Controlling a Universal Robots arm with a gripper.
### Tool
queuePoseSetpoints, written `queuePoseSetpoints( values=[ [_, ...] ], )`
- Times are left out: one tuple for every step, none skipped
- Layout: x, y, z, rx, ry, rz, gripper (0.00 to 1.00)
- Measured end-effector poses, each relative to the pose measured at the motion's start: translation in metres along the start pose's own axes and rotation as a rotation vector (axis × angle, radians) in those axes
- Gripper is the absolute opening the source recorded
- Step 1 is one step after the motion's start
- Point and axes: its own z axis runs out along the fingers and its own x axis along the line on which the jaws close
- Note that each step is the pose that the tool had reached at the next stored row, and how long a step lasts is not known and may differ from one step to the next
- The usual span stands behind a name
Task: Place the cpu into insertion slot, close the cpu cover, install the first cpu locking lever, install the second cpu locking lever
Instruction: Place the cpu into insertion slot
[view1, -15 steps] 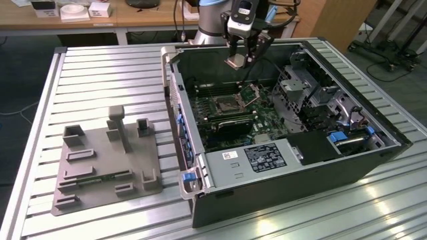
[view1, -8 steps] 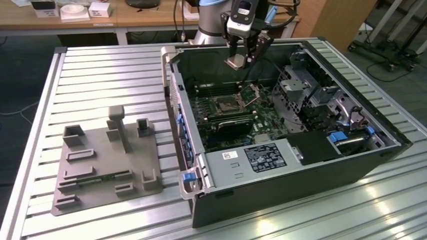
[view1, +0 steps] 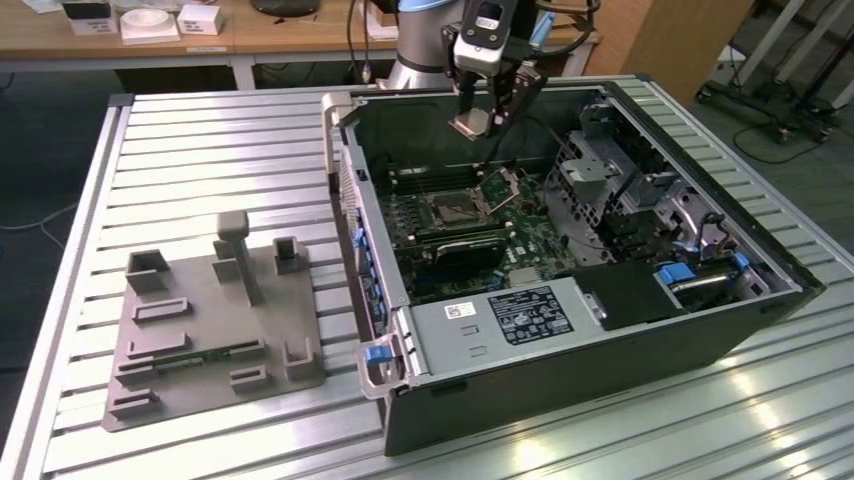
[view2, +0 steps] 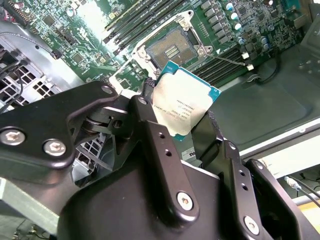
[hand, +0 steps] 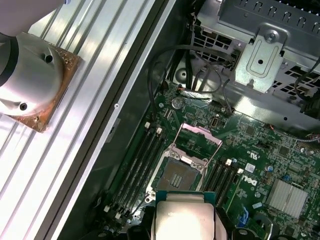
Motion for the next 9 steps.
queuePoseSetpoints(
  values=[
    [0.0,0.0,0.0005,-0.0003,0.0001,0.001,0.55],
    [0.0001,0.0,0.001,-0.0003,-0.0003,0.005,0.55],
    [0.0002,-0.0001,0.002,-0.0003,-0.0009,0.011,0.55],
    [0.0003,-0.0002,0.0032,-0.0005,-0.0016,0.018,0.55],
    [0.0003,-0.0003,0.0048,-0.0007,-0.0026,0.03,0.55],
    [0.0003,-0.0004,0.0064,-0.0011,-0.0041,0.047,0.55],
    [0.0003,-0.0005,0.0079,-0.0013,-0.0058,0.065,0.55],
    [0.0002,-0.0007,0.0097,-0.0016,-0.0076,0.085,0.55],
    [0.0002,-0.0008,0.0115,-0.002,-0.0092,0.102,0.55]
  ],
)
